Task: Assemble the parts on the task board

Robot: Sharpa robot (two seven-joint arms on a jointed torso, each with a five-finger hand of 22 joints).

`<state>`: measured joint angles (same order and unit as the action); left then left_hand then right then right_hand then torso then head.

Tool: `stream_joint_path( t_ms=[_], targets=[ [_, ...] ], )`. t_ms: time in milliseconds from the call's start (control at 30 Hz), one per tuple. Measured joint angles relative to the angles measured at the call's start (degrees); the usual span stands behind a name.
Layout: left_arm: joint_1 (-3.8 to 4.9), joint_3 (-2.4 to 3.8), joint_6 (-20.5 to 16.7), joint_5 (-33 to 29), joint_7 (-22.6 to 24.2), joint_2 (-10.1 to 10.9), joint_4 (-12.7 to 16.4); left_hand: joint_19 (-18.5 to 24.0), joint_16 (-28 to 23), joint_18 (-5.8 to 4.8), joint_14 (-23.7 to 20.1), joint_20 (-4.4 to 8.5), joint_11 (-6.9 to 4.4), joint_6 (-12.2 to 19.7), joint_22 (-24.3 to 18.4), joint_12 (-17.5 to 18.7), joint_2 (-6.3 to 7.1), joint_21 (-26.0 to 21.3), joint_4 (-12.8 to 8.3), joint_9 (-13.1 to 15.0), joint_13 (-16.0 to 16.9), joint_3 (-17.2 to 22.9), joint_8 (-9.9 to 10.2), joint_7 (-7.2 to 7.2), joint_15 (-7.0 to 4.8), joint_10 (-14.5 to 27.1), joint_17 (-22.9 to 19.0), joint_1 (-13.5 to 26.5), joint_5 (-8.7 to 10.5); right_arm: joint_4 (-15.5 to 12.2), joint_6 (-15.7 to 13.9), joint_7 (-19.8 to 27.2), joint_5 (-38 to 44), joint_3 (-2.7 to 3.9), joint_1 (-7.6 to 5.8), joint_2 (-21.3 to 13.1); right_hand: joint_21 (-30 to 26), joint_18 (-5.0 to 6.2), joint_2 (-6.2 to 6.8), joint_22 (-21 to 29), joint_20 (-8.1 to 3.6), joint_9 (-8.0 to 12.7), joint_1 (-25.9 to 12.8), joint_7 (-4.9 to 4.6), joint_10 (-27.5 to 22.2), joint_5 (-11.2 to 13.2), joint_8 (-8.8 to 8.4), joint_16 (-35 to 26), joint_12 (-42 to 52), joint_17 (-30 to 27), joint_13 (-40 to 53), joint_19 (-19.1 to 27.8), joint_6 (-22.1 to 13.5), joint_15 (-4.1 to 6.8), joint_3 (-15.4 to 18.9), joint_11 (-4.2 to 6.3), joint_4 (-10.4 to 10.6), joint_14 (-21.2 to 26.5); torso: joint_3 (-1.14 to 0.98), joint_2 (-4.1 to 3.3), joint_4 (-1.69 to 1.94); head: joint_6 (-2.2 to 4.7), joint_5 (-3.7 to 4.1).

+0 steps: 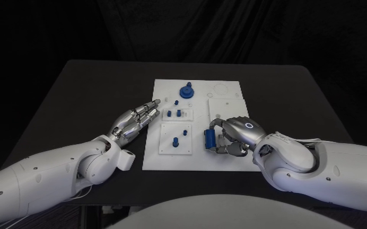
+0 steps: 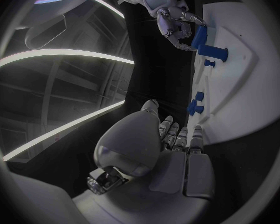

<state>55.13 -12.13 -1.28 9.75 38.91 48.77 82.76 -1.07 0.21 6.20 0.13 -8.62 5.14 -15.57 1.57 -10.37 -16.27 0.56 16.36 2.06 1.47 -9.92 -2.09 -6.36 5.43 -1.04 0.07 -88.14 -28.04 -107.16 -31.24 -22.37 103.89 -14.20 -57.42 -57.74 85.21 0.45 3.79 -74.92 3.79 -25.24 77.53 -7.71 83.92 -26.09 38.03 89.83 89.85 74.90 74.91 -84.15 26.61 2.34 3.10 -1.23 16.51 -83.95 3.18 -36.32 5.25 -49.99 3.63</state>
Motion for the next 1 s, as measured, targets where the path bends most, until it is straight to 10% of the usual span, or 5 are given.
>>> stream_joint_path(
  t_ms=[600, 1000],
  targets=[
    [-0.09, 0.0, 0.1, 0.0, 0.0, 0.1, 0.0, 0.0, 0.0, 0.0, 0.0, 0.0, 0.0, 0.0, 0.0, 0.0, 0.0, 0.0, 0.0, 0.0, 0.0, 0.0, 0.0, 0.0, 0.0, 0.0, 0.0, 0.0, 0.0, -1.0, 0.0, 0.3, -0.6, -0.01, 0.01, -1.1, -0.3, 0.0, -1.01, 0.0, 0.0, 3.2, -1.7, 0.52, 0.0, -4.1, 0.0, 0.0, 0.0, 0.0, 0.0, 0.0, -0.5, 0.21, 0.3, 0.42, 0.1, -0.2, -0.01, 0.01, -0.01, 0.0, -0.12],
    [-0.12, 0.0, 0.2, 0.0, 0.0, 0.1, 0.0, 0.0, 0.0, 0.0, 0.0, 0.0, 0.0, 0.0, 0.0, 0.0, 0.0, 0.0, 0.0, 0.0, 0.0, 0.0, 0.0, 0.0, 0.0, 0.0, 0.0, 0.0, 0.0, -0.8, 1.8, 0.1, -0.7, 0.01, 0.02, -0.8, -2.1, 0.95, -1.6, 0.0, 0.0, 8.4, -2.2, 1.5, 0.0, 0.0, -5.02, 0.0, 0.0, 0.0, 0.0, 0.0, -2.6, 0.21, 0.8, 0.41, 0.0, -0.2, 0.0, 0.0, -0.01, 0.0, -0.09]
  ],
)
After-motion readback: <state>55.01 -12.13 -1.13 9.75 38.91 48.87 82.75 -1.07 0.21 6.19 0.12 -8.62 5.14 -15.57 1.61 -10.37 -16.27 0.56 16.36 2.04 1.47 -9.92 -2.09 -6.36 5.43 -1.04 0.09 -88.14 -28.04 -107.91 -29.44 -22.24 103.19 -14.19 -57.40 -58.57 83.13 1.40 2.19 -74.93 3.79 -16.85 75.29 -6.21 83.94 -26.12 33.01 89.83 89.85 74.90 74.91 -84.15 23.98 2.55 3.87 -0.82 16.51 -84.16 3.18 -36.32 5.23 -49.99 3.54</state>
